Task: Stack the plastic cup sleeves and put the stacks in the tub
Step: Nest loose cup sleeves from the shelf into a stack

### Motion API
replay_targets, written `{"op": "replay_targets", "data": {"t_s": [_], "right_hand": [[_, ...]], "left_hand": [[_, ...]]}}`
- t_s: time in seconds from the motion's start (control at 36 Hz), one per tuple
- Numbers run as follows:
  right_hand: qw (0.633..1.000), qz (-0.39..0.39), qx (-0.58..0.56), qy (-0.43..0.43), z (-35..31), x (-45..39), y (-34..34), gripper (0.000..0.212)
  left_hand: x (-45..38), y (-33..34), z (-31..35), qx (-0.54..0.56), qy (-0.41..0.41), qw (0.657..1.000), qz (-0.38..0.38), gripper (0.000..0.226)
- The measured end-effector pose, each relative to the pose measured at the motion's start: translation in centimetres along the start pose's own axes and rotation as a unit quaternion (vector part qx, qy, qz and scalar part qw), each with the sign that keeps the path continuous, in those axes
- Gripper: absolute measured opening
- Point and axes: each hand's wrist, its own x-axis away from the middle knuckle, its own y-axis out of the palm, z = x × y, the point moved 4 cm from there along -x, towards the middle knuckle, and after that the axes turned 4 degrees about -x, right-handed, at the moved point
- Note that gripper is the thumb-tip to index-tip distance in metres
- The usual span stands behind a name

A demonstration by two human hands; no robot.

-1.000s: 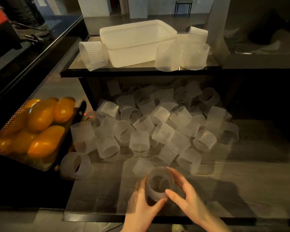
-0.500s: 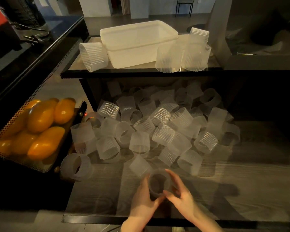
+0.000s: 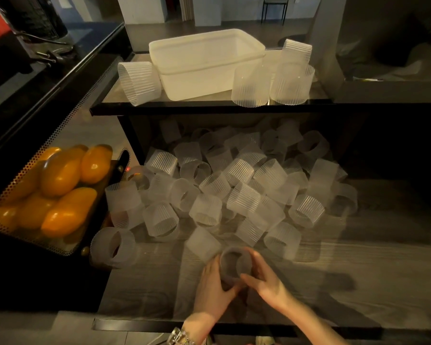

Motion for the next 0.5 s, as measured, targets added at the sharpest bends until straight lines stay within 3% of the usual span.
{"op": "replay_targets", "data": {"t_s": [0.11, 0.19, 0.31, 0.42, 0.5], "right_hand": [[0.999, 0.033, 0.017, -0.011, 0.0, 0.2, -0.2, 0.057], [0.996, 0.071, 0.044, -0.025, -0.2, 0.4, -0.4, 0.057], [0.988, 0.073, 0.111, -0.078, -1.8, 0.1, -0.2, 0.051], [0.976, 0.059, 0.167, -0.126, -3.8, -0.9, 0.9, 0.044], [0.966, 0.039, 0.222, -0.129, -5.0, -2.0, 2.0, 0.042]], "left_hand": [[0.0, -0.1, -1.2, 0.031, -0.036, 0.998, -0.034, 0.089], [0.3, -0.5, -2.7, 0.048, -0.052, 0.997, -0.043, 0.07], [0.8, -2.7, -3.8, 0.019, -0.04, 0.998, 0.052, 0.038], [0.5, -5.7, -3.5, 0.029, -0.043, 0.98, 0.19, 0.049], [-0.5, -6.8, -3.1, 0.031, -0.09, 0.974, 0.206, 0.063]]}}
